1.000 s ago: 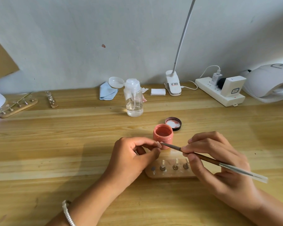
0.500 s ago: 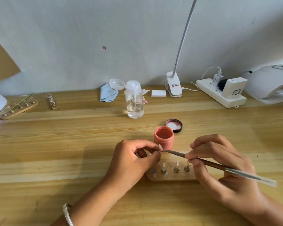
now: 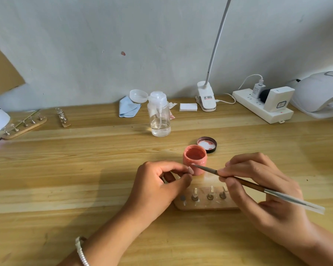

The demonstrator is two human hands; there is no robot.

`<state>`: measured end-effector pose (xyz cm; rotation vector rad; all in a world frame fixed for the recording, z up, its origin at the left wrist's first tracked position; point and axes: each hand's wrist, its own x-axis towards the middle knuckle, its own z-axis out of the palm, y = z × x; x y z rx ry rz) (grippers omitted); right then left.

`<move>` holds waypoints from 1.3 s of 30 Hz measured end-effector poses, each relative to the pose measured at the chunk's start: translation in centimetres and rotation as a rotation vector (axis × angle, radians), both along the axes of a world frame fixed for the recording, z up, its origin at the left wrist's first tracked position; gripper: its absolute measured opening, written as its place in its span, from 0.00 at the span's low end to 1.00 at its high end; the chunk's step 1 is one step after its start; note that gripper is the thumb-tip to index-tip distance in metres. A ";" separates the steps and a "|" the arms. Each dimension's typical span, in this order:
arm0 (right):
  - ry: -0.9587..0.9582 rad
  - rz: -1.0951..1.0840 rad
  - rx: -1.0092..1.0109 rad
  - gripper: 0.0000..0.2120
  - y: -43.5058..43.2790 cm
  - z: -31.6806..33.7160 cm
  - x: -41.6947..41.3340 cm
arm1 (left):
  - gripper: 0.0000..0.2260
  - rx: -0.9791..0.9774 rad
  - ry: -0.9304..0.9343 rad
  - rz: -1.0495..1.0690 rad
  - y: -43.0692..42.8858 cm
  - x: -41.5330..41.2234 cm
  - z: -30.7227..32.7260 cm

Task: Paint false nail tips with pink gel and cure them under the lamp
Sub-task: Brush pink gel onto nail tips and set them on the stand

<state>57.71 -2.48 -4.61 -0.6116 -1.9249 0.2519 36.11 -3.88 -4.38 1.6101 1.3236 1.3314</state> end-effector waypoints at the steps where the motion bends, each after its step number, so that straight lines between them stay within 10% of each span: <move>1: -0.012 0.009 0.001 0.07 0.0 0.0 -0.1 | 0.08 -0.001 -0.005 0.004 -0.1 0.0 0.0; 39: 0.024 -0.007 -0.009 0.07 -0.2 0.2 0.5 | 0.11 -0.028 -0.018 -0.009 0.1 0.0 0.4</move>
